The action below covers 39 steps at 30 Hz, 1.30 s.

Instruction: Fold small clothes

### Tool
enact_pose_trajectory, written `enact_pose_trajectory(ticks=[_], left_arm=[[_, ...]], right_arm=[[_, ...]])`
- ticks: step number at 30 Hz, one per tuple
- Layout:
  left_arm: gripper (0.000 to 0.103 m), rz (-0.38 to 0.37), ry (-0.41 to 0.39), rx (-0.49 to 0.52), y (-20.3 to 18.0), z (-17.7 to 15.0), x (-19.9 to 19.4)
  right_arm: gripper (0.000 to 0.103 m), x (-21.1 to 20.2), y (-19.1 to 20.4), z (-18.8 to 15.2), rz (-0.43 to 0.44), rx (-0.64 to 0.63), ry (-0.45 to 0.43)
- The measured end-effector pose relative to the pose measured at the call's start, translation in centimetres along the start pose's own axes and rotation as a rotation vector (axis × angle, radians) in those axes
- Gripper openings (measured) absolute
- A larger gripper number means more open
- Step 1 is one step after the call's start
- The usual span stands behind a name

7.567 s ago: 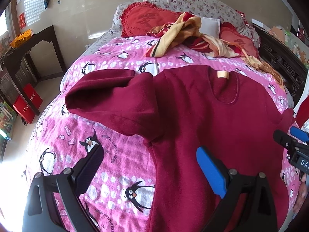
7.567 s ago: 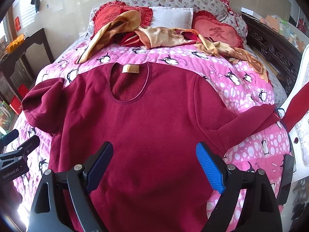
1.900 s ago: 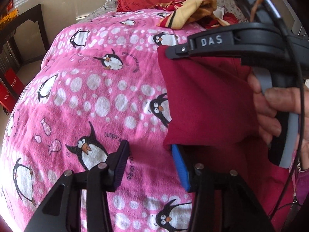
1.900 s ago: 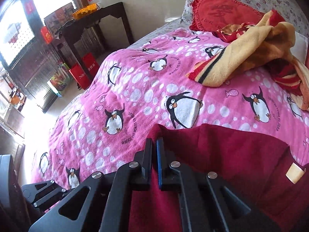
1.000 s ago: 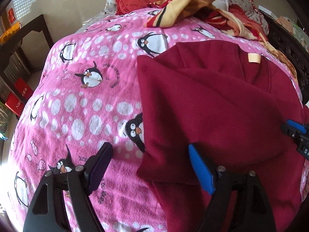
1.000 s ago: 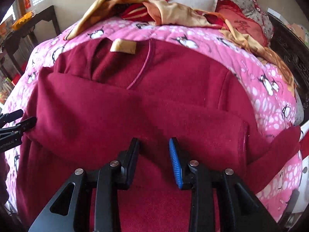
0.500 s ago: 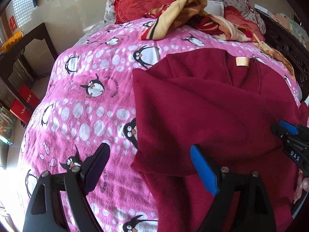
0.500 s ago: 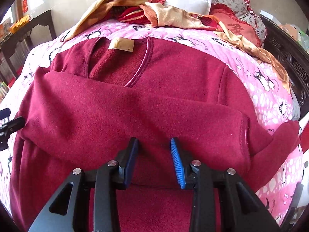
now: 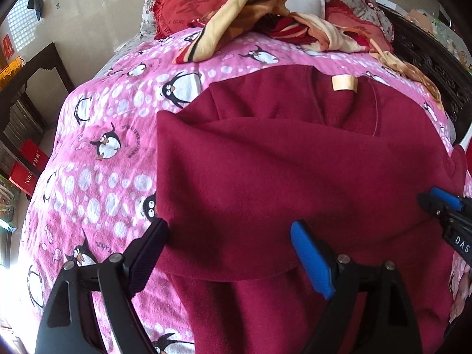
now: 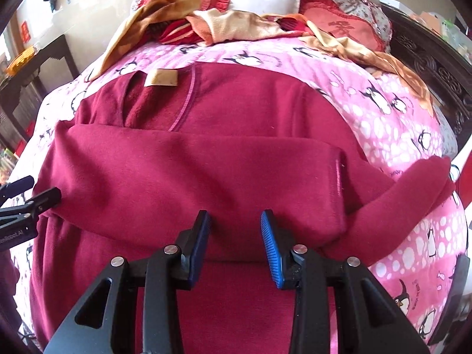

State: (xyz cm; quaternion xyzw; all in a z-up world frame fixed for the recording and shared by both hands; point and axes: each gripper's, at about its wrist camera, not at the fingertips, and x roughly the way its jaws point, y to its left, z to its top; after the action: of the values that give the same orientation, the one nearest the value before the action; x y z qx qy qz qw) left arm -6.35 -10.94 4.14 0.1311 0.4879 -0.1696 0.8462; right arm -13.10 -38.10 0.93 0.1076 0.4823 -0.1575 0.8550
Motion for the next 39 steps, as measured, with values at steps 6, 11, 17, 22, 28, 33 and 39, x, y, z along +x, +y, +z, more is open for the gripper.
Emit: enact_pose_trajectory(ticks=[6,11,17,22,28,33,39], left_arm=[[0.091,0.01,0.014,0.003,-0.3,-0.1,0.9],[0.095,0.018,0.017,0.016,-0.6,-0.3,1.5],[0.101,0.013,0.017,0.029,-0.8,-0.4,2.0],[0.103,0.021,0.032,0.037,-1.2,-0.3,2.3],[0.1,-0.004,0.038,0.021,-0.9,-0.1,1.0],[0.1,-0.024,0.01,0.045,-1.2,-0.2,-1.0],[0.1,-0.036,-0.011,0.066,-2.2,0.0,-2.5]], right_arm=[[0.021,0.8,-0.6,-0.3,0.007,0.024,0.0],[0.023,1.0,-0.6,-0.2,0.006,0.026,-0.002],[0.023,0.1,-1.2,-0.4,0.033,0.072,-0.004],[0.023,0.7,-0.8,-0.4,0.022,0.03,0.006],[0.023,-0.9,-2.6,-0.4,0.094,0.124,-0.008],[0.023,-3.5,-4.4,-0.7,0.061,0.149,-0.083],[0.023,-5.2,-8.8,-0.4,0.029,0.232,-0.107]])
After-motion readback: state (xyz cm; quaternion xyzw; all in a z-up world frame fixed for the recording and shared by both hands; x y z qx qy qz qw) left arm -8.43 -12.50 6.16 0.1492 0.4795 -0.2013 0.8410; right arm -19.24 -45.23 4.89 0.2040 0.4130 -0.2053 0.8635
